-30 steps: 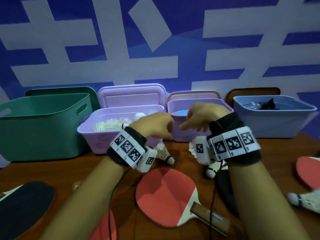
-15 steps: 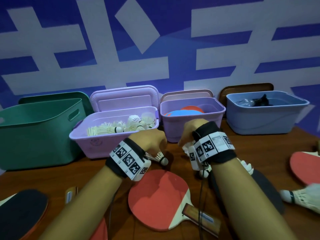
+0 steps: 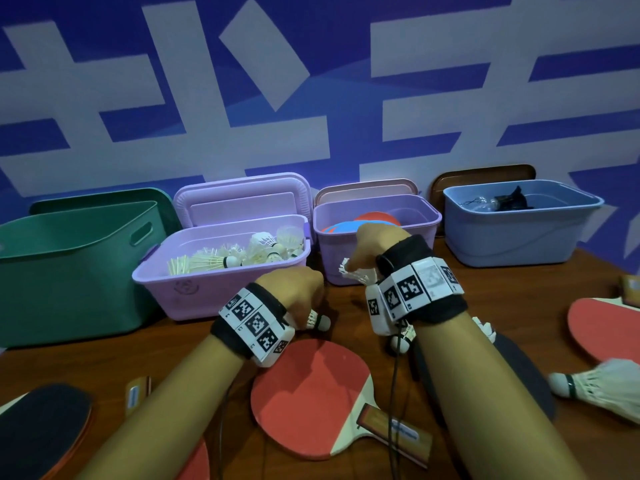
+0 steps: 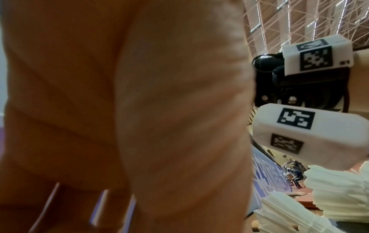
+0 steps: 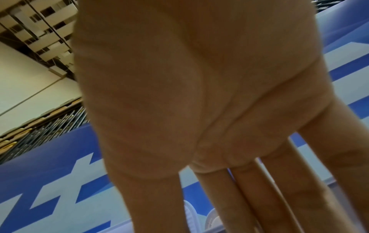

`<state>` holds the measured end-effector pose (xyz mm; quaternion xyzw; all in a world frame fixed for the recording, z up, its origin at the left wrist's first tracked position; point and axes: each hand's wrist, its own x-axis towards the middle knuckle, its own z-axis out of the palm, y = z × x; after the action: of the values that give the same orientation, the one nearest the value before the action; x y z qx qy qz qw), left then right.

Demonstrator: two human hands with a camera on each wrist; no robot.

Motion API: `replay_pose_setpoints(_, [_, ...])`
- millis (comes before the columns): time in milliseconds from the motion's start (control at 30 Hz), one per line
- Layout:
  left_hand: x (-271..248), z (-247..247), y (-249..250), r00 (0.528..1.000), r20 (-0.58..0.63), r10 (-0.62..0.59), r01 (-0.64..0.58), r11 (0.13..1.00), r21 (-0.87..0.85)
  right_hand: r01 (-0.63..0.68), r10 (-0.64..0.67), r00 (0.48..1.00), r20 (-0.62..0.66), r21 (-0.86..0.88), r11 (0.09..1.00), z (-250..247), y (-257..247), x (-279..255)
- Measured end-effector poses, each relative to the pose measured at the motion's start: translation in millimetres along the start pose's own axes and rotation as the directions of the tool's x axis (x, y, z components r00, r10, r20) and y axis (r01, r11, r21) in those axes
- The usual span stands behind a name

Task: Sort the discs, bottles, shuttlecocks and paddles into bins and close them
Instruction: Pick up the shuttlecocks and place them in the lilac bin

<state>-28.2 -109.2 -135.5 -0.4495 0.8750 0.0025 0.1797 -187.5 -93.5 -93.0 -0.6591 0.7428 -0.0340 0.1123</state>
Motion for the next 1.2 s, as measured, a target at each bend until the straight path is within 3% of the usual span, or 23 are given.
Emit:
replay_pose_setpoints(167, [-1.0, 3.4, -5.7, 0.999, -0.026, -0.031, 0.031, 0.999, -0.021, 0.034, -0.024, 0.993, -0.112, 0.085, 0.996, -2.8, -5.0, -1.3])
replay_pose_setpoints(400, [-5.6, -13.2, -14.7, 0.998, -0.058, 0.023, -0.029, 0.996, -0.090, 0.079, -0.040, 0.976, -0.216, 0.176, 0.981, -4.1, -11.1, -14.9])
replay_pose_setpoints(500, [-15.7, -27.4, -24.7, 0.981, -0.169, 0.091, -0.117, 0.981, -0.156, 0.132, -0.052, 0.930, -0.364, 0.198, 0.971, -6.8, -14.3, -19.0])
replay_pose_setpoints(600, [-32.6, -44.5, -37.2, 0.934, -0.336, 0.122, -0.207, 0.950, -0.232, 0.179, -0.056, 0.889, -0.454, 0.233, 0.956, -9.4, -19.0, -22.2])
replay_pose_setpoints(767, [-57.1, -60.7, -60.4, 0.849, -0.522, -0.077, -0.152, 0.912, -0.381, 0.246, -0.037, 0.758, -0.652, 0.233, 0.941, -11.0, -32.8, -24.5])
replay_pose_setpoints(967, [-54.0, -44.2, -125.8, 0.755, -0.559, -0.343, -0.002, 0.851, -0.525, 0.438, -0.117, 0.670, -0.733, 0.263, 0.859, -11.5, -57.4, -36.1])
replay_pose_setpoints(1033, [-43.2, -29.6, -150.9, 0.722, -0.551, -0.419, 0.059, 0.831, -0.553, 0.495, -0.174, 0.683, -0.709, 0.274, 0.825, -7.4, -71.3, -32.8])
replay_pose_setpoints(1200, [-30.5, -4.6, -184.6, 0.652, -0.475, -0.592, 0.249, 0.758, -0.603, 0.512, -0.337, 0.814, -0.473, 0.312, 0.800, 14.7, -122.7, 1.2])
